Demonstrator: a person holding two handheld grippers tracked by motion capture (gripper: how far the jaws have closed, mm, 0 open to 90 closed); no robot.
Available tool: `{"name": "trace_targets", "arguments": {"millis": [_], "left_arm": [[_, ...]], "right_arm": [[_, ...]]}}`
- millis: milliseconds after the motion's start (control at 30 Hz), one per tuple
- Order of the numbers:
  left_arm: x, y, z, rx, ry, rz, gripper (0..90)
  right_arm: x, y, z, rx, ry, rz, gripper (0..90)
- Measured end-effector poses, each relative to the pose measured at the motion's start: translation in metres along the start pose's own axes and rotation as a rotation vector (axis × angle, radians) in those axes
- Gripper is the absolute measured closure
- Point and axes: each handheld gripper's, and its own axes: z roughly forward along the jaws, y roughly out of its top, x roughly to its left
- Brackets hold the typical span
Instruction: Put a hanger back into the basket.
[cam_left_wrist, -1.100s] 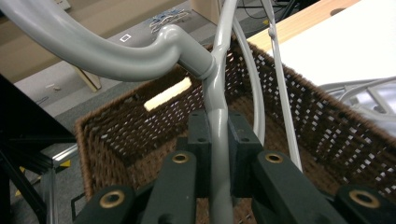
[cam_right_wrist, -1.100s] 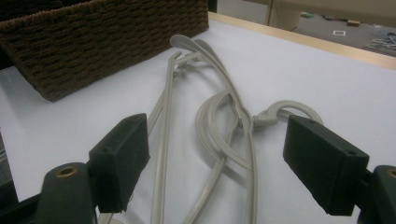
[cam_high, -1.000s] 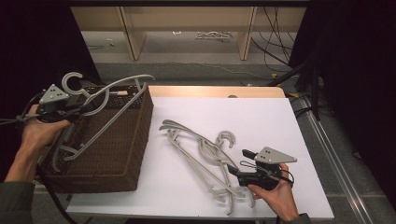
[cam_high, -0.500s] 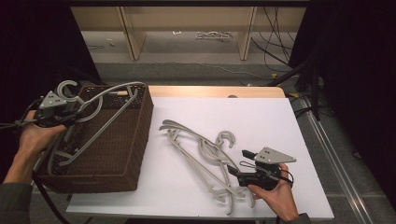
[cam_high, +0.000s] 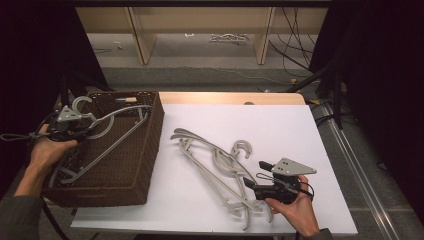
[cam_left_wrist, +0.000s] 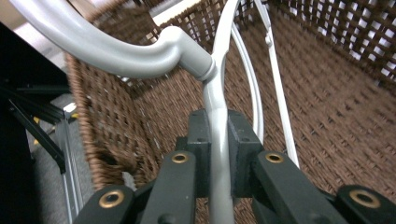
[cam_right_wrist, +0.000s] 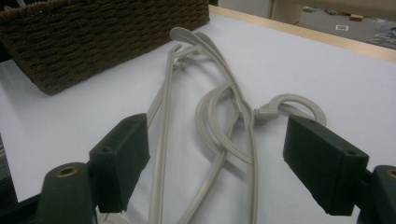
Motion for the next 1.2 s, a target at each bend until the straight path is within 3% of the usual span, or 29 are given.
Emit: {"name": "trace_targets", "arguments": {"millis": [100, 333, 467, 567, 667, 767, 900, 967, 1033, 1133, 1200], "left_arm": [[-0.002, -0.003, 0.009, 0.031, 0.002, -0.001, 81.8], [0.000, -0.015, 0.024, 0.070, 0.009, -0.075, 81.6], [0.002, -0.019, 0.027, 0.087, 0.011, -0.081, 80.8], [0.003, -0.019, 0.024, 0.077, 0.034, -0.130, 74.2], [0.006, -0.017, 0.015, 0.042, 0.062, -0.162, 72.5], [0.004, -0.011, 0.002, -0.004, 0.120, -0.175, 66.6], [-0.006, -0.002, -0.014, -0.062, 0.128, -0.161, 57.0], [-0.014, 0.004, -0.022, -0.112, 0.127, -0.173, 51.5], [-0.022, 0.009, -0.031, -0.156, 0.125, -0.183, 42.3], [-0.035, 0.016, -0.043, -0.232, 0.110, -0.197, 38.2], [-0.045, 0.021, -0.051, -0.298, 0.073, -0.222, 34.3]], "right_arm": [[0.000, 0.000, 0.000, 0.001, -0.001, 0.000, 23.7], [0.000, 0.000, 0.000, 0.001, 0.001, -0.002, 23.7], [0.000, -0.001, 0.002, -0.002, 0.012, 0.012, 23.7], [0.001, -0.001, 0.001, 0.003, 0.018, 0.017, 23.7], [0.001, -0.001, 0.001, 0.003, 0.017, 0.017, 23.7], [0.000, -0.001, 0.002, -0.012, 0.003, 0.001, 23.7], [0.000, -0.001, 0.001, 0.005, 0.007, 0.006, 23.6], [0.000, -0.001, 0.002, -0.010, 0.005, -0.001, 23.5], [0.000, -0.001, 0.000, 0.019, -0.007, -0.006, 23.5], [0.000, -0.001, 0.000, 0.017, -0.009, -0.004, 23.2], [0.000, -0.001, 0.000, 0.015, -0.017, -0.003, 22.4]]}}
